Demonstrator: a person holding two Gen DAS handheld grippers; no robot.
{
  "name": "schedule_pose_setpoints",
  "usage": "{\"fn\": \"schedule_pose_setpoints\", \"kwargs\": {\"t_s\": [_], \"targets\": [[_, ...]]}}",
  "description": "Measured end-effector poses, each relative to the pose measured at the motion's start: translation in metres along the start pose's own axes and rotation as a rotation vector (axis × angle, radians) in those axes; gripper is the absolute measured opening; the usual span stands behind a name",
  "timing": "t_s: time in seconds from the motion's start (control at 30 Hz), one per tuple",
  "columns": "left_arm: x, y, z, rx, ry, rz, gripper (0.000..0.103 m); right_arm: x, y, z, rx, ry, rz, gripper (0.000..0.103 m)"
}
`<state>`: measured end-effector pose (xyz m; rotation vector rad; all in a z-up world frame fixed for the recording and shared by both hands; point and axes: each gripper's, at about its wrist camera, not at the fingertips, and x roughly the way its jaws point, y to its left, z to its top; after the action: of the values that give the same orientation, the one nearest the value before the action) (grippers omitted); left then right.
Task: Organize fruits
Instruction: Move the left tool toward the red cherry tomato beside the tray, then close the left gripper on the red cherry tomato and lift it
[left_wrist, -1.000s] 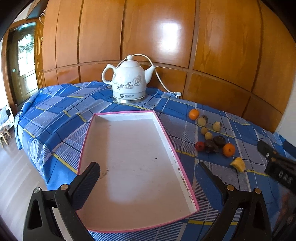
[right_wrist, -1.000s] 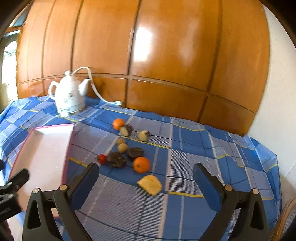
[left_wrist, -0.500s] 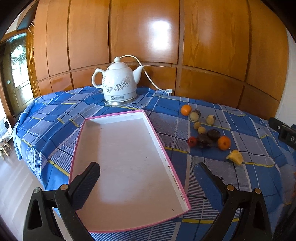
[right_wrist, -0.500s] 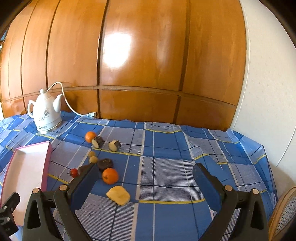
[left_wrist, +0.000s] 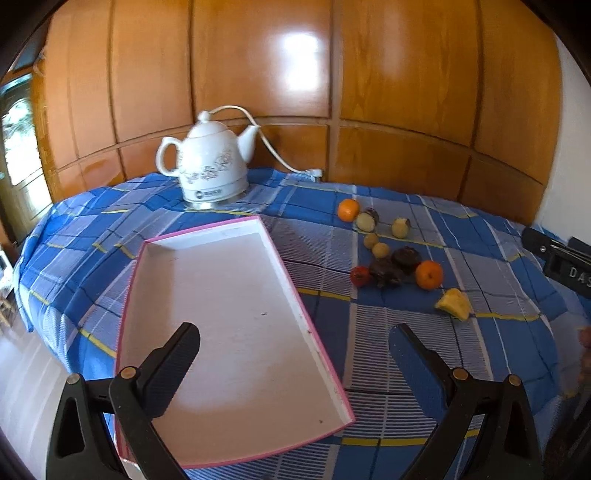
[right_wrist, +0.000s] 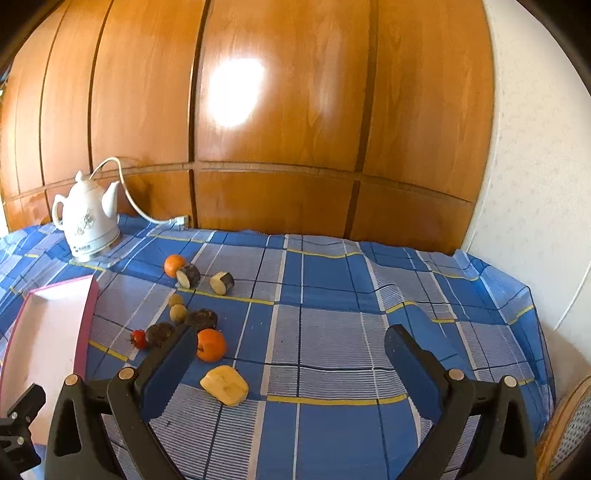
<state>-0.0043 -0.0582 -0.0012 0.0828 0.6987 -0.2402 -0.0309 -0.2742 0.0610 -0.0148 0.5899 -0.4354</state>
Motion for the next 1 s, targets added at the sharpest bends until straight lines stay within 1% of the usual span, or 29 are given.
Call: {"fn": "schedule_pose_setpoints", "kwargs": {"t_s": [0.1,0.17,0.23,0.3,0.37,0.43,0.5,0.6,0.7,0.83,0.93,1.0], "targets": [[0.010,-0.010,0.004,0.053,0.045,-0.017,0.103,0.013,-0.001,0.004,-0.027,0.071,0.062,0.103],[0.018,-0.016,0.007,0.081,0.073,-0.028,0.103,0.027,-0.006,0.011,-0.027,0.166,0.164,0.103],[0.024,-0.017,0.013,0.078,0.087,-0.061,0.103,0.046,-0.015,0.020,-0.023,0.272,0.247,0.103],[0.029,-0.018,0.020,0.076,0.095,-0.087,0.103,0.058,-0.022,0.024,-0.022,0.323,0.277,0.103],[0.033,-0.019,0.025,0.091,0.104,-0.098,0.103,0.074,-0.030,0.027,-0.041,0.344,0.294,0.102],[0.039,-0.020,0.030,0.102,0.117,-0.119,0.103,0.092,-0.041,0.026,-0.048,0.355,0.289,0.100],[0.046,-0.024,0.035,0.122,0.132,-0.133,0.103,0.110,-0.054,0.020,-0.011,0.377,0.292,0.094],[0.053,-0.030,0.039,0.154,0.118,-0.110,0.103,0.128,-0.072,0.013,0.064,0.458,0.288,0.092],[0.066,-0.038,0.042,0.185,0.139,-0.116,0.103,0.129,-0.079,0.016,0.096,0.452,0.296,0.092],[0.076,-0.049,0.043,0.235,0.144,-0.119,0.103,0.128,-0.075,0.016,0.087,0.462,0.315,0.092],[0.085,-0.054,0.046,0.259,0.175,-0.132,0.103,0.129,-0.074,0.017,0.074,0.463,0.316,0.092],[0.090,-0.059,0.046,0.299,0.182,-0.127,0.103,0.129,-0.073,0.016,0.076,0.461,0.319,0.092]]}}
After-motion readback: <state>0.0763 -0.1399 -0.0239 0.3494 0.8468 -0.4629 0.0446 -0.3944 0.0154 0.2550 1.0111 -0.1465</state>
